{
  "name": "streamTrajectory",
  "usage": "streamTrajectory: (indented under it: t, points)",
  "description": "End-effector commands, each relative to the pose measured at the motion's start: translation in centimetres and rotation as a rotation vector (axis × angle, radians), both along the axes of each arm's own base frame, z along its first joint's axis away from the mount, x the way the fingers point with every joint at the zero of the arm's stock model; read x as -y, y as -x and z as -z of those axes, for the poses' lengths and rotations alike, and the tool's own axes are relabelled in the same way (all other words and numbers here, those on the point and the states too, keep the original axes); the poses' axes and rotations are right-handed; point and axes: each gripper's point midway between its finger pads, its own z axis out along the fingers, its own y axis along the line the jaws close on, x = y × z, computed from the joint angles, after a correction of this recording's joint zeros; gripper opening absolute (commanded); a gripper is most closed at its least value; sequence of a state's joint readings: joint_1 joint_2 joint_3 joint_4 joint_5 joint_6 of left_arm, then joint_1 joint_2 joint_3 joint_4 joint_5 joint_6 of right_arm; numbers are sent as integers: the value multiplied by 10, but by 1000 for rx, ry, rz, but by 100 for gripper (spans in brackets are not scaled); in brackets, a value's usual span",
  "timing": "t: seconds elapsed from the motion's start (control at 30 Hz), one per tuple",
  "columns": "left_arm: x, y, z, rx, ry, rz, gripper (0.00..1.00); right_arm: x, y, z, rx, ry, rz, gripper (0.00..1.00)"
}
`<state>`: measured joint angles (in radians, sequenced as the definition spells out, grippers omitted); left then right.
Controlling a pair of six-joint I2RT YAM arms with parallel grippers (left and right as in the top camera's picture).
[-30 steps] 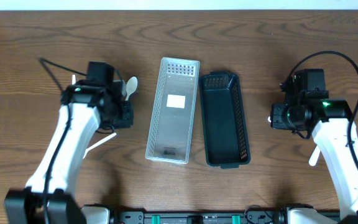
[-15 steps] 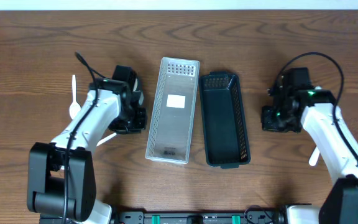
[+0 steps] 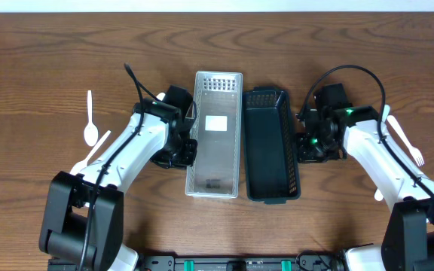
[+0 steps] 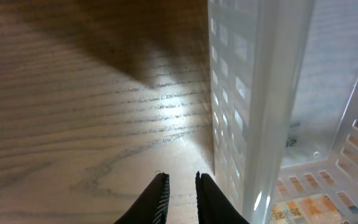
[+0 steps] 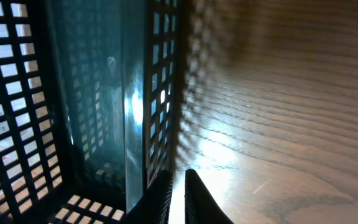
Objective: Pack container
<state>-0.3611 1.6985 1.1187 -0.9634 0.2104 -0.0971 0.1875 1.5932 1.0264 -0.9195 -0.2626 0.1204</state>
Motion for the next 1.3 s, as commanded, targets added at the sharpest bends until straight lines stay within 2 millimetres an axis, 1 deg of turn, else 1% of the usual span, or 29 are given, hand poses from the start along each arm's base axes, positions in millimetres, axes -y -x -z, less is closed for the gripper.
streamTrajectory:
  t: [0.0, 0.3, 0.37, 0.47, 0.5, 0.53, 0.57, 0.67, 0.7, 0.73, 0.77, 0.87, 0.9, 0.93, 0.97, 1.0, 1.03, 1.07, 1.1, 1.13, 1.2, 1.27]
  points:
    - [1, 5, 1, -16, 1, 11, 19, -8, 2, 0, -3, -32, -29, 11]
    - [-2, 11, 0, -44, -10, 11, 19, -8, -2, 0, 13, -32, -28, 10]
    - [-2, 10, 0, -38, -10, 11, 20, -6, -5, 1, 24, -16, -26, 15]
    - [-9, 3, 0, -5, -53, 15, 29, 6, -10, 3, 47, 51, -15, 19]
    - [-13, 0, 0, 12, -78, 17, 33, 12, -13, 4, 57, 80, -5, 22]
    - [-16, -4, -2, 27, -96, 18, 35, 16, -15, 4, 62, 98, 5, 27]
    - [-18, -8, -4, 46, -112, 18, 37, 20, -17, 4, 69, 115, 12, 30]
    - [-25, -21, -17, 116, -154, 17, 41, 30, -27, -2, 93, 126, 42, 33]
    - [-26, -26, -23, 142, -164, 16, 43, 32, -31, -6, 104, 125, 54, 38]
    - [-27, -31, -30, 175, -170, 13, 45, 35, -36, -11, 114, 123, 65, 45]
    - [-28, -35, -39, 208, -169, 10, 46, 37, -41, -15, 127, 121, 75, 48]
    - [-27, -45, -66, 303, -154, -3, 60, 43, -58, -35, 182, 107, 105, 60]
    - [-27, -47, -76, 336, -144, -8, 69, 46, -65, -42, 206, 107, 103, 62]
    - [-27, -48, -86, 367, -133, -12, 75, 49, -71, -50, 227, 110, 109, 64]
    - [-27, -48, -95, 396, -121, -16, 82, 56, -78, -58, 250, 123, 134, 65]
    - [-27, -47, -102, 417, -113, -19, 89, 65, -86, -67, 271, 143, 184, 63]
    - [-28, -45, -111, 443, -103, -22, 98, 79, -94, -77, 293, 177, 272, 61]
    - [-29, -43, -118, 463, -95, -25, 98, 91, -99, -84, 308, 205, 349, 66]
    - [-30, -41, -124, 479, -90, -28, 98, 104, -103, -91, 323, 236, 445, 81]
    - [-31, -38, -130, 496, -83, -30, 98, 119, -105, -97, 331, 266, 552, 90]
    - [-32, -34, -140, 525, -69, -40, 98, 142, -105, -103, 341, 300, 752, 97]
    - [-33, -32, -147, 544, -57, -65, 98, 156, -104, -101, 335, 311, 874, 99]
